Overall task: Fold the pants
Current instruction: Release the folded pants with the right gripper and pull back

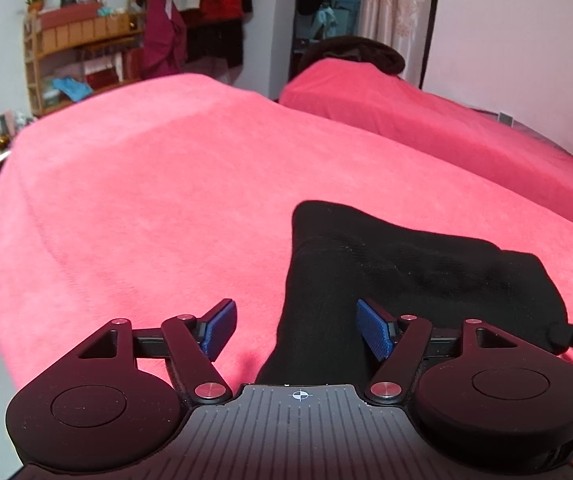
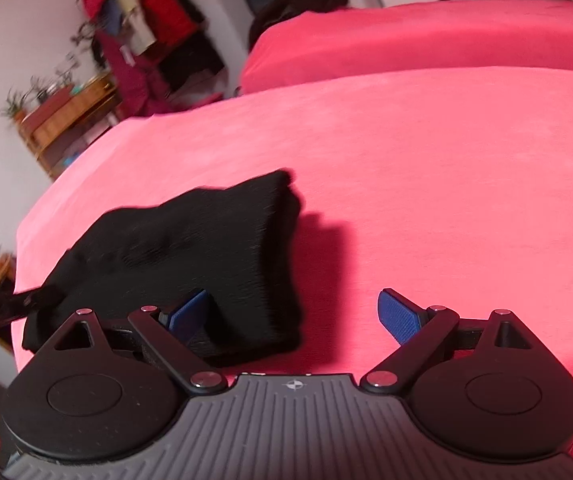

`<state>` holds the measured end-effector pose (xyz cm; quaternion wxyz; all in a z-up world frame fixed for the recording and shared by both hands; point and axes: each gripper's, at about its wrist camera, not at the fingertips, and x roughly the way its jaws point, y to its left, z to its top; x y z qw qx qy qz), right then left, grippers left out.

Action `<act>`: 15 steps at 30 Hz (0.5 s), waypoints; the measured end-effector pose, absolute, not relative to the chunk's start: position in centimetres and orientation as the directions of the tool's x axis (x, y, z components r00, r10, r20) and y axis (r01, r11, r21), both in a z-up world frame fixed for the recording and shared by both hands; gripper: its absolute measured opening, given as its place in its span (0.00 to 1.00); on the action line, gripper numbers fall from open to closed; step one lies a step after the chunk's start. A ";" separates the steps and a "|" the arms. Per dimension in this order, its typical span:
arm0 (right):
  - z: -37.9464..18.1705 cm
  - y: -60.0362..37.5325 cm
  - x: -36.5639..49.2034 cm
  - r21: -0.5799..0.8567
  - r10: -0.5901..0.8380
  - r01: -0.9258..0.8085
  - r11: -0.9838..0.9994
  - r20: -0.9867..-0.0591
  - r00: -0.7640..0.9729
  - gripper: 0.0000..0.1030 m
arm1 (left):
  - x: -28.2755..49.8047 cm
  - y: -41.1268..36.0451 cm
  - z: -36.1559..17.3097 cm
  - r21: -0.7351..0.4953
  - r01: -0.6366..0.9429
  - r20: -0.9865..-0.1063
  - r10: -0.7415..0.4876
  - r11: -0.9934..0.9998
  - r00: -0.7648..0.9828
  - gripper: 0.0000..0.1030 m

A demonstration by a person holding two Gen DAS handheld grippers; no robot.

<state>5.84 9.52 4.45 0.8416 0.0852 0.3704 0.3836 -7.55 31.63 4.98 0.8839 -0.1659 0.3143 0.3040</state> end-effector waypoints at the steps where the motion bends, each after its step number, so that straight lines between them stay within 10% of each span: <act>1: 4.6 9.2 5.7 0.419 0.702 -0.580 0.698 -0.559 0.441 0.90 | -7.7 31.3 5.1 -0.090 -0.642 -0.657 0.439 0.761 0.613 1.00; 15: 5.6 9.0 0.3 0.291 0.726 -0.722 0.628 -0.553 0.409 0.92 | -7.4 26.9 4.2 -0.009 -0.637 -0.710 0.444 0.771 0.547 1.00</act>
